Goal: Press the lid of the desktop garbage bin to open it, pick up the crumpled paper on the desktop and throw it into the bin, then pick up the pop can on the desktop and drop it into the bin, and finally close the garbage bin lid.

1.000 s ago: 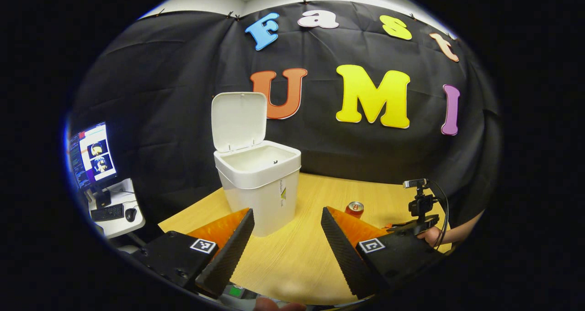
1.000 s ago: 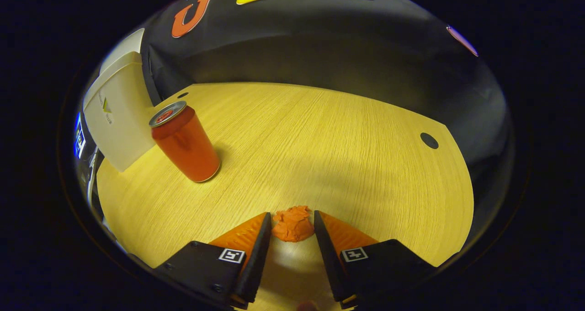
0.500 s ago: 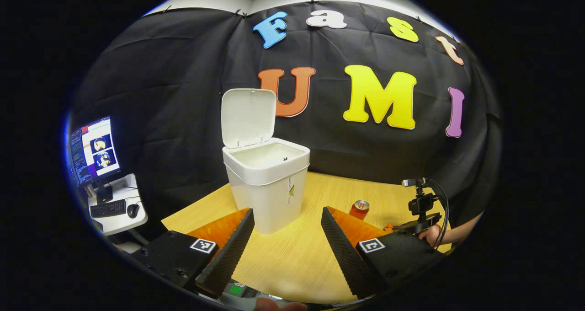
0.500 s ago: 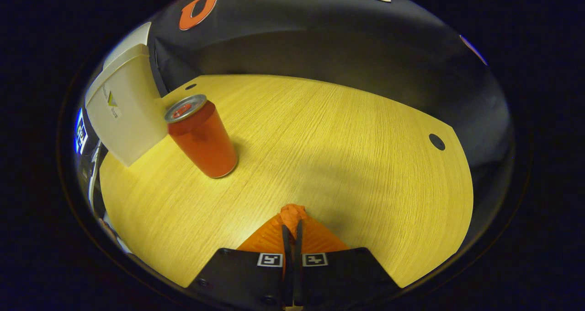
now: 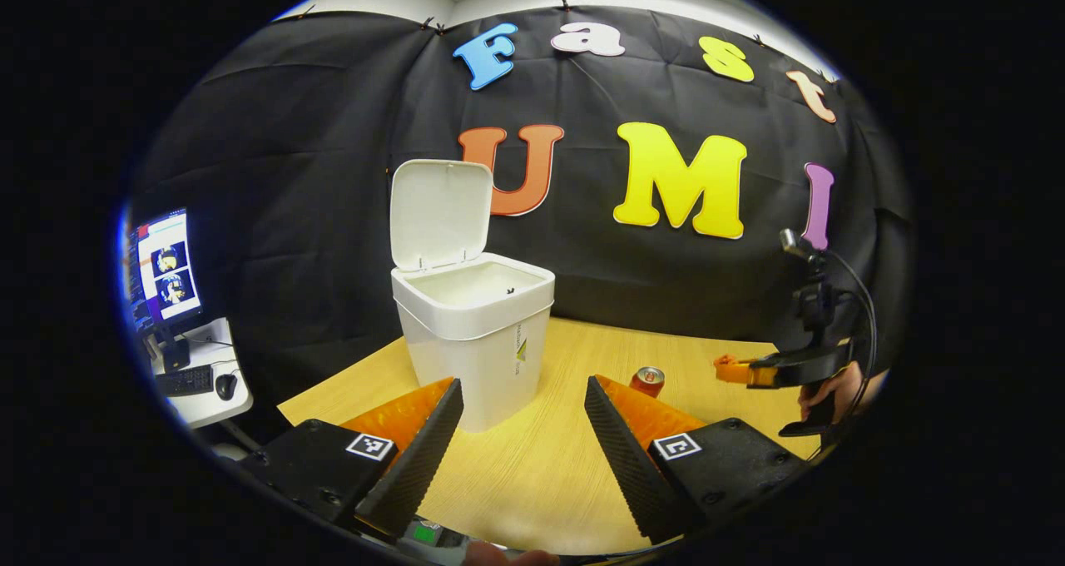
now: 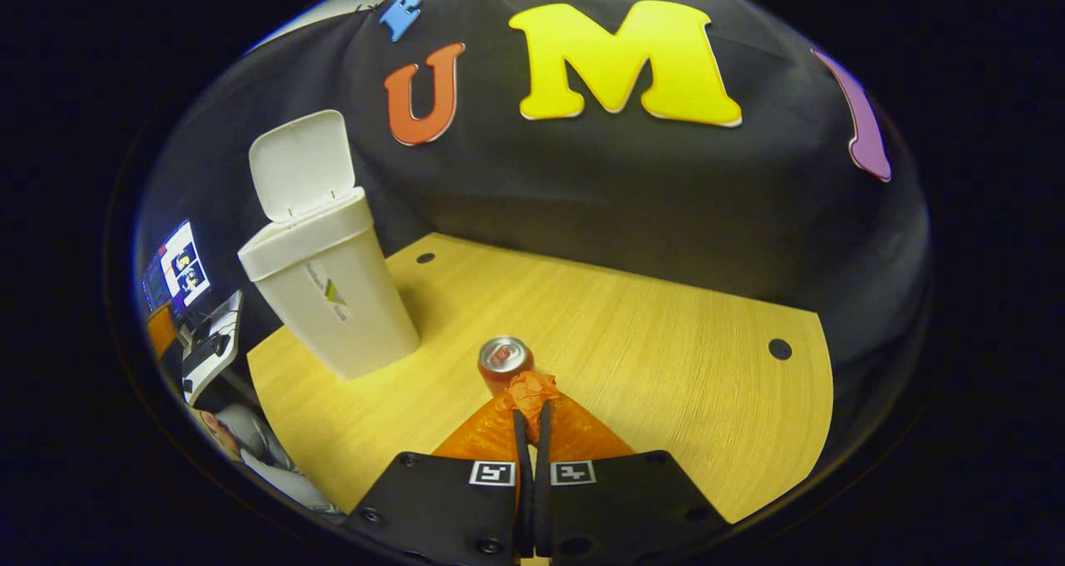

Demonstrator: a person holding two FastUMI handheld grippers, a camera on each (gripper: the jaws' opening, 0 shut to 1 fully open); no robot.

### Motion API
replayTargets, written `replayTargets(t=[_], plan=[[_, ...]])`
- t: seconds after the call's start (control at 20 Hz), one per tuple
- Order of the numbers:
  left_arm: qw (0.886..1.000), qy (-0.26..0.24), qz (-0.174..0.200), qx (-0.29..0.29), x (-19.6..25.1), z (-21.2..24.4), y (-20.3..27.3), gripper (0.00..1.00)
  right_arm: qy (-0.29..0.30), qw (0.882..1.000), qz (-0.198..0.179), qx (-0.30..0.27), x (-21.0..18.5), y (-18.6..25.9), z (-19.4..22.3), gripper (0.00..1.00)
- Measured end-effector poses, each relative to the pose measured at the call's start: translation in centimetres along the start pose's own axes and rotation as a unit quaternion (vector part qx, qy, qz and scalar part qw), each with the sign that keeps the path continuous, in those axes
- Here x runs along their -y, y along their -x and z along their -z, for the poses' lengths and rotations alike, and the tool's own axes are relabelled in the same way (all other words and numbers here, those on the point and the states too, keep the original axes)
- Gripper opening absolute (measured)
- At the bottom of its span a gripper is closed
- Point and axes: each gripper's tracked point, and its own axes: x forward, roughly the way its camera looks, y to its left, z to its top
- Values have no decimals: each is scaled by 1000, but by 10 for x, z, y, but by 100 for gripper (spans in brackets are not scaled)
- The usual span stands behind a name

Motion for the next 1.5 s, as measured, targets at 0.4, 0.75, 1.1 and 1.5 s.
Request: replayTargets(t=[0.4,0.75,1.1,1.5], plan=[[999,28,-40,-4,-48,7,5,97,34,993,-77,88,-101,15,-108,0],[995,34,-88,17,-88,-11,36,98,95,974,-168,121,-234,-28,-165,0],[989,42,-138,24,-117,-15,61,97,158,961,-202,101,-331,-109,-173,3],[984,33,-170,31,-128,-16,80,97,195,955,-208,75,-363,-147,-153,35]])
